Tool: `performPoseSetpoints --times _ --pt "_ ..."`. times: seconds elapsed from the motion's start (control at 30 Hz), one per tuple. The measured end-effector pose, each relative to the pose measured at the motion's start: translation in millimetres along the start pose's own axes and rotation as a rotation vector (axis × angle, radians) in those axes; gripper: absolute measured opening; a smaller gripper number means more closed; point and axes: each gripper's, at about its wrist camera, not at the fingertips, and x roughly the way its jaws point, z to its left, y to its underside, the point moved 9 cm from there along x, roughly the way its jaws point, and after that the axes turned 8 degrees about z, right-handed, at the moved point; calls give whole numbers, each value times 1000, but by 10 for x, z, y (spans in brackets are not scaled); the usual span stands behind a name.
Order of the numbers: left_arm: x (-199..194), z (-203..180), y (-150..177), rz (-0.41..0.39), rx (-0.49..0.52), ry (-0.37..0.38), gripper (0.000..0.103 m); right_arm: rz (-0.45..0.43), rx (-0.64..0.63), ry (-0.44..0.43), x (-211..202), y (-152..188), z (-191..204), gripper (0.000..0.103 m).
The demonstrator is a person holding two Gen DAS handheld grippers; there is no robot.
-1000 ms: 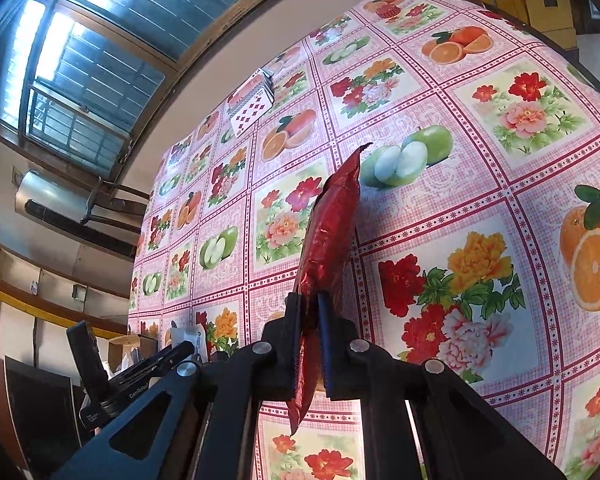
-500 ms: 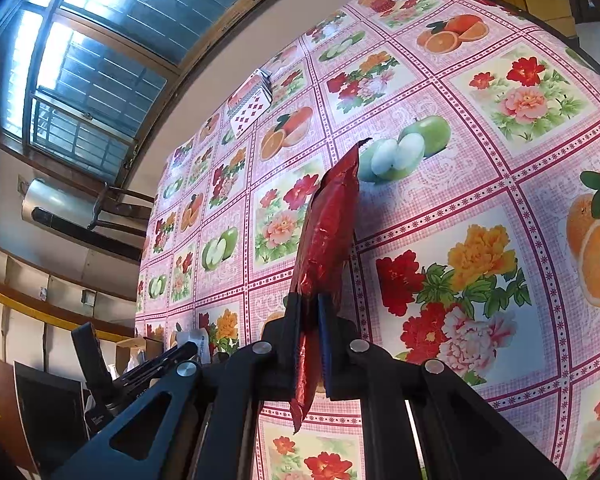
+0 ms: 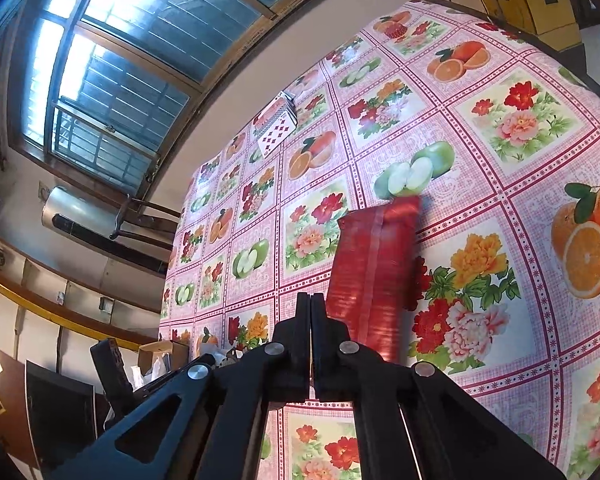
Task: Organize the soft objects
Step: 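Lift and carry the white sachet and red packet with both tools to the box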
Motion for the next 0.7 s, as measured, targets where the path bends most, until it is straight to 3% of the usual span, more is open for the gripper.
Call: performPoseSetpoints --times 0.17,0.23,0.3,0.33,0.43,0.57,0.7 --pt "25 0 36 -1 3 -21 3 -21 31 6 -60 14 -157 2" --pt "69 -21 52 10 6 -19 3 33 56 66 50 52 -305 12" --pt "93 -32 59 14 10 -26 3 88 90 127 204 132 -444 69" --pt "96 -38 57 12 12 -29 3 98 95 127 273 150 -451 77" --pt "130 -47 55 20 16 -34 3 112 77 151 414 147 -386 79" --pt "166 -34 58 26 20 -39 3 177 -22 340 662 145 -262 81" --pt "197 -20 79 33 31 -44 3 240 -117 510 915 190 -208 99"
